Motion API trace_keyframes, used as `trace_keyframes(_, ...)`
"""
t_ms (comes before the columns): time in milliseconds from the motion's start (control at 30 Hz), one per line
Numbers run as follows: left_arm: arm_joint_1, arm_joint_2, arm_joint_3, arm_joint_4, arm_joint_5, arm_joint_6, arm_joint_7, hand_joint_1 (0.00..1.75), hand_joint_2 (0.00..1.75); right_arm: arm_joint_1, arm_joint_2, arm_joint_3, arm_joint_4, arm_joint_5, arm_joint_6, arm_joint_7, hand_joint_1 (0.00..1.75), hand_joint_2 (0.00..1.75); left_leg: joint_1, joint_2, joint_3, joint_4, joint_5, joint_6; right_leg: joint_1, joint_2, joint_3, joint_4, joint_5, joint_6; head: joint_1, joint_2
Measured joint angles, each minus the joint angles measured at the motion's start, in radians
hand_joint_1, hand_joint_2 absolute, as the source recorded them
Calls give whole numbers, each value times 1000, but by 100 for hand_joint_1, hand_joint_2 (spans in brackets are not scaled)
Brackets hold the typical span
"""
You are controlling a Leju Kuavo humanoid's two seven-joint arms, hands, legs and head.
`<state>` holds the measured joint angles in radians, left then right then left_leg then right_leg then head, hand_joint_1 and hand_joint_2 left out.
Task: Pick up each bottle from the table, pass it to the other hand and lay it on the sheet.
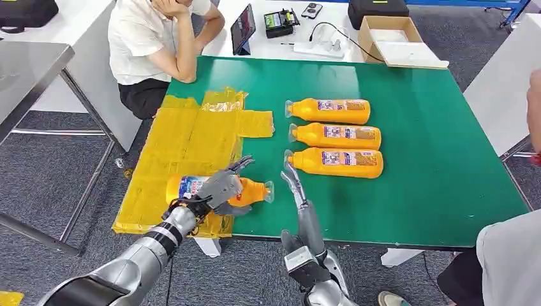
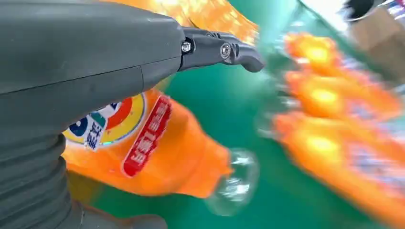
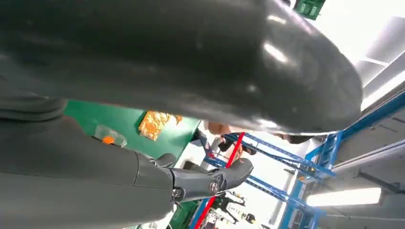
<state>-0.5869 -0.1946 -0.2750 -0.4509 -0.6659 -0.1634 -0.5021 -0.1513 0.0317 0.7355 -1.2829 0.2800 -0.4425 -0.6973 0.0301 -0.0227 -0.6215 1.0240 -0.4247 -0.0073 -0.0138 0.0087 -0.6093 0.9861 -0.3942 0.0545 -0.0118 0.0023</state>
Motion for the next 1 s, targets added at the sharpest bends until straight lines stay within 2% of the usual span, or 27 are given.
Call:
trace_keyframes(200, 76, -22, 74, -89, 263, -73, -61, 0, 175, -3, -14, 27, 3, 5, -41, 0, 0, 0, 0, 1, -3, 0, 0, 0, 0, 0, -4, 0, 0, 0, 0, 0)
trace_keyframes(333, 105, -32, 102, -130, 294, -84, -65, 0, 175, -2, -19, 34, 3, 7, -47, 0, 0, 0, 0, 1, -5, 0, 0, 0, 0, 0, -6, 0, 0, 0, 0, 0)
trace_keyframes(367, 110, -33, 106, -138, 295, -85, -65, 0, 175, -2, -20, 35, 3, 7, -47, 0, 0, 175, 0, 1, -5, 0, 0, 0, 0, 0, -6, 0, 0, 0, 0, 0)
trace_keyframes(667, 196, -53, 135, -312, 637, -153, -11, 0, 175, 1, -37, 61, -2, 26, -117, 0, 0, 175, 0, 1, -6, 0, -1, 0, 0, 0, -7, 0, 0, 0, 0, 0)
trace_keyframes(800, 256, -57, 101, -441, 692, -69, -11, 0, 175, 7, -45, 63, -9, 62, -139, -1, 0, 175, 0, 1, -7, 0, -1, 0, 0, 0, -8, 0, 0, 0, 0, 0)
trace_keyframes(933, 333, -61, 64, -577, 839, 27, -3, 0, 175, 24, -51, 26, 8, 188, -162, 16, 0, 175, 0, 2, -7, 0, -1, 0, 0, 0, -8, 0, 0, 0, -1, 0)
trace_keyframes(1000, 392, -58, 42, -683, 865, 204, -16, 0, 175, 39, -63, -65, 28, 250, -170, 49, 0, 175, 0, 1, -8, 0, -2, 0, 0, 0, -8, 0, 0, 0, 0, 0)
